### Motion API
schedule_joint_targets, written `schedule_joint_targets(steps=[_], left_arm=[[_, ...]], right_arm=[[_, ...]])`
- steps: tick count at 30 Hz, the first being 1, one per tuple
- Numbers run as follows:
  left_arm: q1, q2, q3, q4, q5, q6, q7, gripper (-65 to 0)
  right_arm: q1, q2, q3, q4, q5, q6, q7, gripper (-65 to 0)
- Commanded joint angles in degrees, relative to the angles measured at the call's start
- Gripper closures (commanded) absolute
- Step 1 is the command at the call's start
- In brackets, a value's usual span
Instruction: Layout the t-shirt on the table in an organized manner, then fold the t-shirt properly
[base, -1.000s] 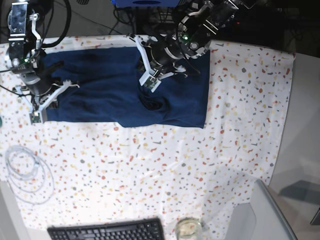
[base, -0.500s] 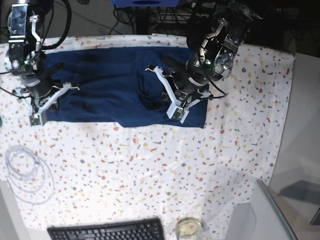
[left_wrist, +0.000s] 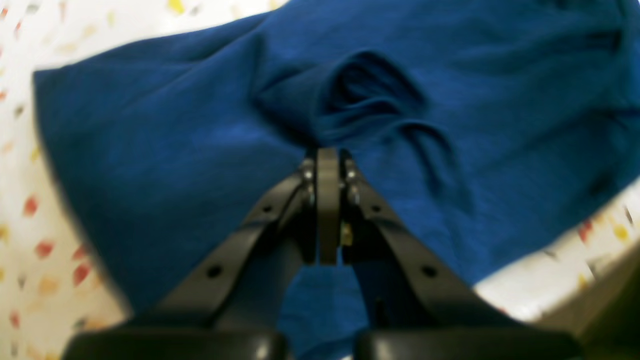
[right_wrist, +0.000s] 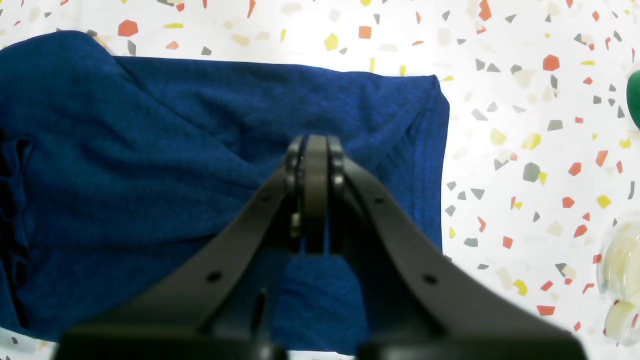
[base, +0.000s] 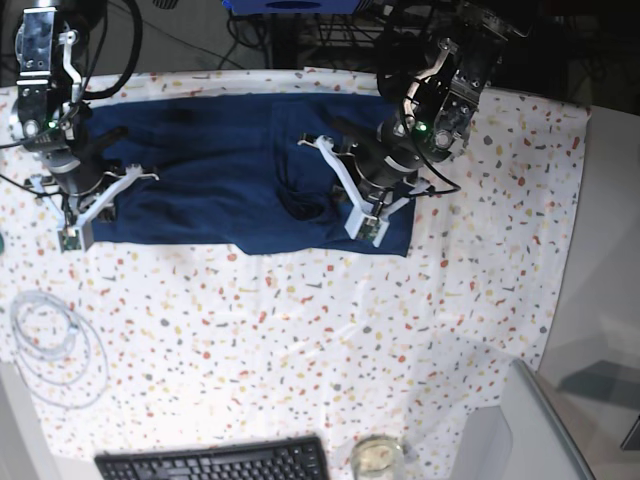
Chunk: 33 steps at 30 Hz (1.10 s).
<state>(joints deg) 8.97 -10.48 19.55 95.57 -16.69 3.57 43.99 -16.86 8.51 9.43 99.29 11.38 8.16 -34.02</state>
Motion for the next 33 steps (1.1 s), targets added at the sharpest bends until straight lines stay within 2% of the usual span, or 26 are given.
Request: schedule_joint_targets(steps=[1, 3, 9, 15, 20, 25, 29, 33], left_arm=[[0.3, 0.68, -1.92, 0.91, 0.12, 2.36, -0.95, 0.0], [0.83, 1.38, -3.77, 1.35, -0.32, 4.65, -1.04, 0.0], [0.04, 2.88, -4.39, -0.05, -0.41, 4.38, -0.87, 0.0], [-2.33, 5.6, -4.3, -7.53, -0.41, 4.38, -1.13, 0.0], [-4.8, 7.18, -4.3, -8.67, -0.41, 2.45, -0.87, 0.0], [-8.66, 8.5, -4.12, -10.78, -0.41, 2.45, -0.87, 0.0], [-12.09, 9.56, -1.84, -16.05, -0.41, 2.45, -0.87, 0.0], [-12.97, 11.05, -0.52, -16.93, -0.41, 2.45, -1.04, 0.0]], right_arm=[[0.55, 0.59, 0.28, 0.28, 0.01, 0.06, 1.19, 0.0], [1.08, 0.59, 0.37, -0.96, 0.01, 0.06, 1.19, 0.0], [2.14, 0.59, 0.2, -3.77, 0.01, 0.06, 1.27, 0.0], [2.4, 0.59, 0.2, -3.59, 0.01, 0.06, 1.27, 0.0], [2.93, 0.59, 0.46, -3.68, 0.01, 0.06, 1.19, 0.0], [3.28, 0.59, 0.46, -3.77, 0.01, 0.06, 1.19, 0.0], [3.9, 0.76, 0.55, -3.77, 0.01, 0.06, 1.19, 0.0], [3.98, 0.85, 0.55, -3.77, 0.01, 0.06, 1.19, 0.0]])
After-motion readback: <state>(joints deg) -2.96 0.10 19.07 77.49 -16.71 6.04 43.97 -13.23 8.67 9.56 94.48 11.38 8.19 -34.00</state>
